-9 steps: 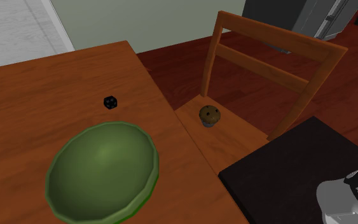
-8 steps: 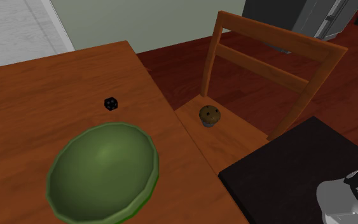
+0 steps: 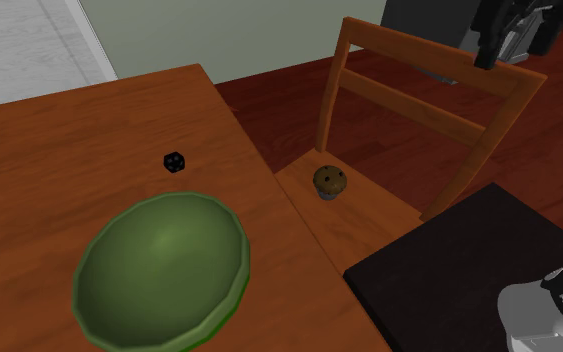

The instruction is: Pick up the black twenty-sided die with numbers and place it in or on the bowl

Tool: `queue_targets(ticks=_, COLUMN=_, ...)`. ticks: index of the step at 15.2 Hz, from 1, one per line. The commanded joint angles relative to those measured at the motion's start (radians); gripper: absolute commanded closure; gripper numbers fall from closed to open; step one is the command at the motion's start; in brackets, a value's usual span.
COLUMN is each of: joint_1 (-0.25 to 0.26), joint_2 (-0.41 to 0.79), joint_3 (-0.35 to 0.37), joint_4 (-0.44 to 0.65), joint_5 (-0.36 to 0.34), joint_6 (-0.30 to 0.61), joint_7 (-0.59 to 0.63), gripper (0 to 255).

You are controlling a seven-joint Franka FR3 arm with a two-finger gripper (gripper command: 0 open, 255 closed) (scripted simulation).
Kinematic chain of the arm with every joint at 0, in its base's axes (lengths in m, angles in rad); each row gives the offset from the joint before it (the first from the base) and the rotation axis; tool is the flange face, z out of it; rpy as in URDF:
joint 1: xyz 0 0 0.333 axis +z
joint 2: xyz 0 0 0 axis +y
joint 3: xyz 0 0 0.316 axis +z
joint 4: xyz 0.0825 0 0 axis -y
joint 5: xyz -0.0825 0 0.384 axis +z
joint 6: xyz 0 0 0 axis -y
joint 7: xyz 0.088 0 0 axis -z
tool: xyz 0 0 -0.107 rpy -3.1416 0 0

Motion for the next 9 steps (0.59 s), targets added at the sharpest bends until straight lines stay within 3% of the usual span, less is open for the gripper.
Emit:
queue_targets(ticks=1, joint_1=0.016, joint_2=0.039, joint_3=0.031, joint_4=0.008, joint_5=0.030, joint_6=0.038, joint_7=0.034, gripper=0)
queue_targets(ticks=9, joint_1=0.073, joint_2=0.233, joint_3=0.158, joint_4=0.068, joint_5=0.122, joint_6=0.202, joint_7=0.164, gripper=0)
